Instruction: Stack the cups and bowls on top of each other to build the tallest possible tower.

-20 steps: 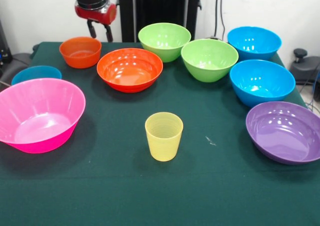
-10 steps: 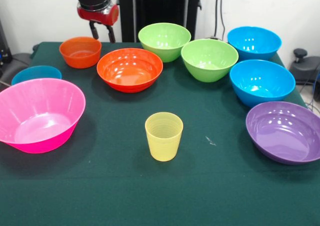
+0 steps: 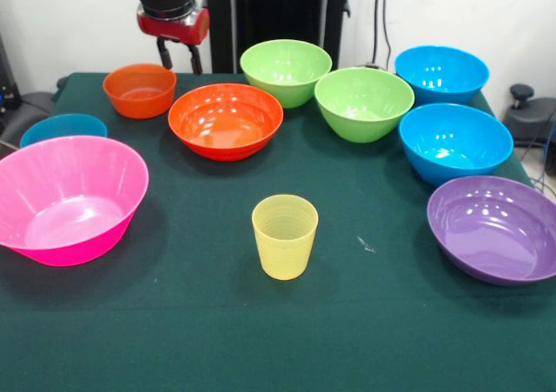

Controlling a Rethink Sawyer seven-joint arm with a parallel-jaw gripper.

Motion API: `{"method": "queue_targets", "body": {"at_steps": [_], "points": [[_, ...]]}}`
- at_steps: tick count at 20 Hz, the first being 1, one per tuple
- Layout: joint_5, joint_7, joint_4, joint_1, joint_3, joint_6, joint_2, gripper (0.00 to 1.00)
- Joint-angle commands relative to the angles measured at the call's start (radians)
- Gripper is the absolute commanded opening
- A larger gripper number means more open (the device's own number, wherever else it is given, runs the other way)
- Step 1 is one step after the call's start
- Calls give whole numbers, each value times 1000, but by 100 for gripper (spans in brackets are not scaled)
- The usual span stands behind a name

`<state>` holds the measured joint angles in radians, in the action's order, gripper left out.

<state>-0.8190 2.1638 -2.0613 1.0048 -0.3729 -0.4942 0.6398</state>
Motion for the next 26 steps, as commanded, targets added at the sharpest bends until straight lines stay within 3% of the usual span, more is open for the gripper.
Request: {"method": "queue_targets", "body": {"at_steps": [1, 4, 16, 26], "points": [[-85, -124, 20, -57, -33, 0, -42, 100], [-112, -121, 21, -66, -35, 33, -25, 100], [-150, -151, -14, -57, -42, 14, 47, 100], [-161, -134, 46, -77, -40, 5, -26, 100]]}}
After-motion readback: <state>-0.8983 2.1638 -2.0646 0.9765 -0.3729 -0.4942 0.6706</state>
